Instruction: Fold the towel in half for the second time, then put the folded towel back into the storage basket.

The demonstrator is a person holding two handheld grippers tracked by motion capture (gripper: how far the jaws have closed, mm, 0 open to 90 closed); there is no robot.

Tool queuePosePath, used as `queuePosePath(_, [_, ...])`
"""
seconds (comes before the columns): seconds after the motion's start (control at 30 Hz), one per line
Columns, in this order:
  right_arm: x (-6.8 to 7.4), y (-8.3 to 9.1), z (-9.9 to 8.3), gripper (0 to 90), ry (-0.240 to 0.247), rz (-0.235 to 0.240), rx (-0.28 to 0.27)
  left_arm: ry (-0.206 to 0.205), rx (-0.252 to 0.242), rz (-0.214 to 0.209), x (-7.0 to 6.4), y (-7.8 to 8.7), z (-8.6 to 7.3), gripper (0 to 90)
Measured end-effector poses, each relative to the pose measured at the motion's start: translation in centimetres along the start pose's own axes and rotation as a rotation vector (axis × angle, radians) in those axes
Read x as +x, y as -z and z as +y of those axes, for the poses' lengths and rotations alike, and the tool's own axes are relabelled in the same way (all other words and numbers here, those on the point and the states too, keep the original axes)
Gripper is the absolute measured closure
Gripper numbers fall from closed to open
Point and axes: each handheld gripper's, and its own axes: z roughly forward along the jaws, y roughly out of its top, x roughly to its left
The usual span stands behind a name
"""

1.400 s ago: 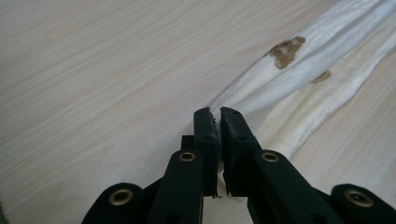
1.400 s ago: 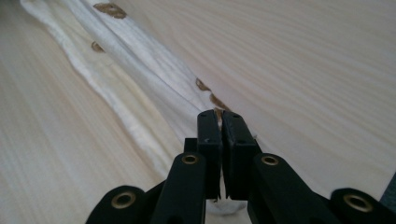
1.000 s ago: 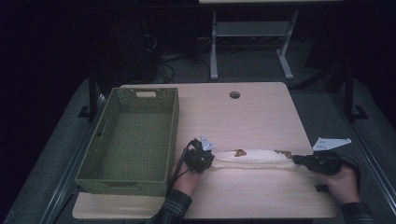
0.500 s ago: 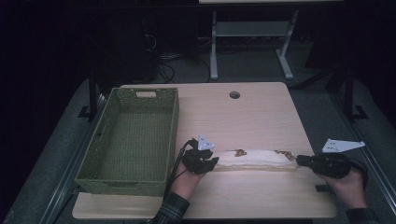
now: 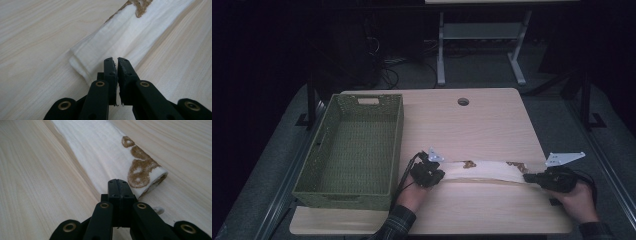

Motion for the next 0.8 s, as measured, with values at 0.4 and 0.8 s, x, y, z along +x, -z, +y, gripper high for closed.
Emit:
queuePosePath(0.4, [1.3,0.0,0.4,89.5,-0.002,0.028,-0.018,-0.016,-0.054,-0.013,-0.5,1.6,0.8,58.9])
queuePosePath(0.8, [-0.2,-1.7,1.9,89.7,0.017,-0.027,0.018,-0.031,-0.068,-0.032,-0.5,1.4,1.3,45.4])
